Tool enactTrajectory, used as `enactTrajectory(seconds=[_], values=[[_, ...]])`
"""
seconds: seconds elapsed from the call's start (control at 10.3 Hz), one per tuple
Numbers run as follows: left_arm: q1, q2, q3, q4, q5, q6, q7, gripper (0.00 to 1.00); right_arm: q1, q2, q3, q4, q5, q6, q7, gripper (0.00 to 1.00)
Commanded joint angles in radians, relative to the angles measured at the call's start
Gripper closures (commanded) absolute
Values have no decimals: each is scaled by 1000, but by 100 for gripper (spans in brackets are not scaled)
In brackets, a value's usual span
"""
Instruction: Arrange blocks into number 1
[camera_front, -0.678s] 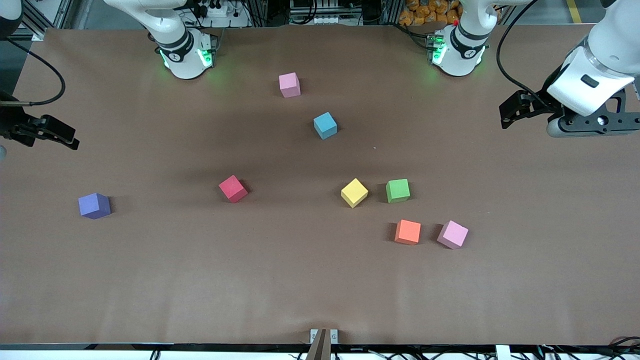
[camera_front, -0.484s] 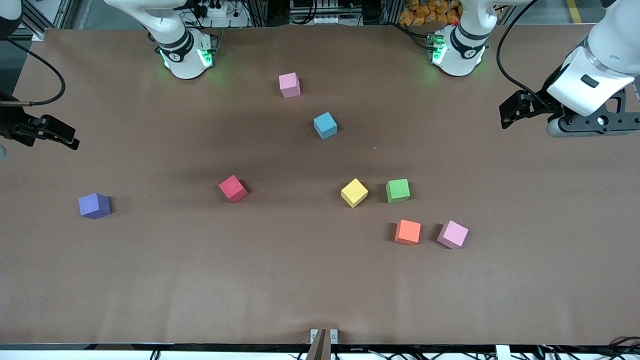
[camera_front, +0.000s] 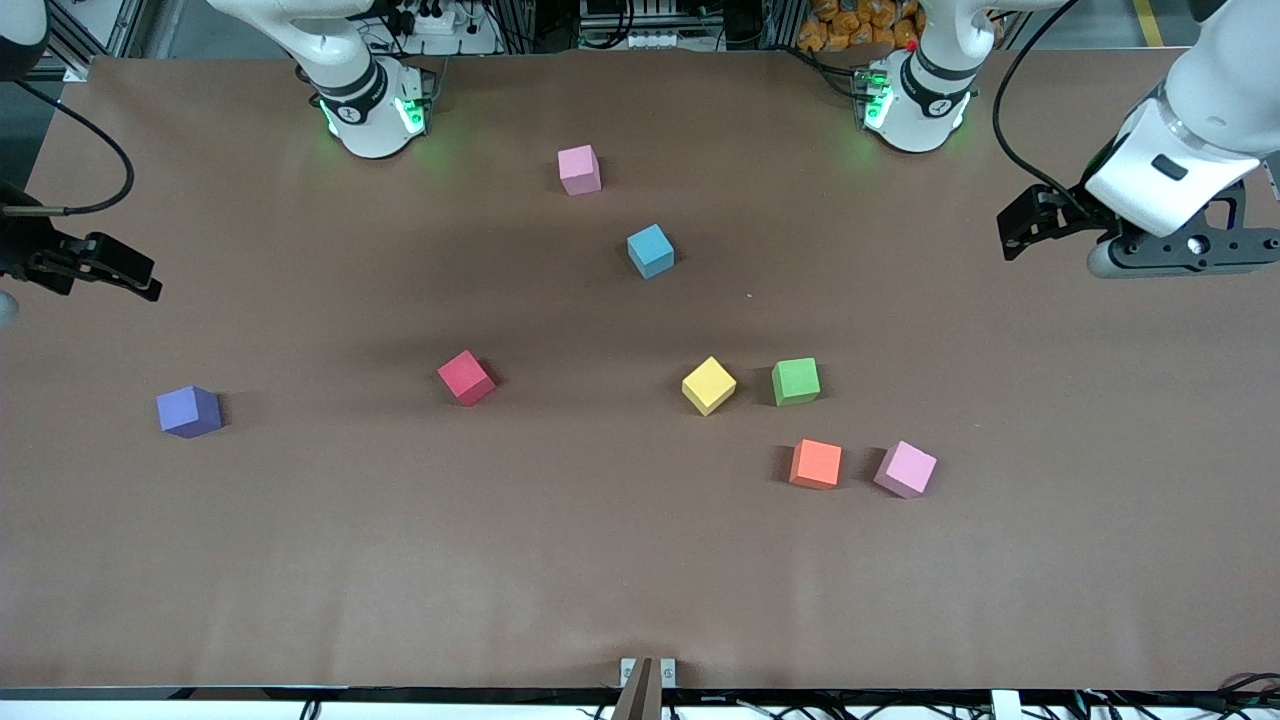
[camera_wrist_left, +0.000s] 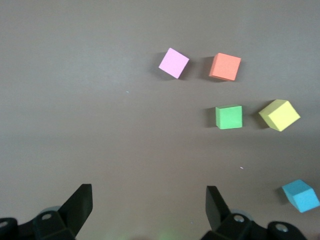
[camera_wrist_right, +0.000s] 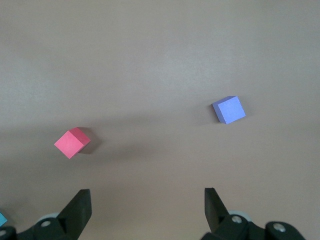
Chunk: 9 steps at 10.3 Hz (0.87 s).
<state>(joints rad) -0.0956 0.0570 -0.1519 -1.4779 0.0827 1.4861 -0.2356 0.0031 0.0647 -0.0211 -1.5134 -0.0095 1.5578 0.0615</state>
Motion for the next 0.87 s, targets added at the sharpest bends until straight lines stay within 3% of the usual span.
enactTrajectory(seconds=[0.0,0.29,0.77], values=[[-6,58,-14,2,55,38,-10,0,21,27,-2,12,29,10,4,0],[14,156,-17,2,-58,152,-44,0,78,52,-2,-42,31,69,29,0],[-18,363,-17,1,-70,388,-100,0,257,43,-2,-348,98,315,63,0]])
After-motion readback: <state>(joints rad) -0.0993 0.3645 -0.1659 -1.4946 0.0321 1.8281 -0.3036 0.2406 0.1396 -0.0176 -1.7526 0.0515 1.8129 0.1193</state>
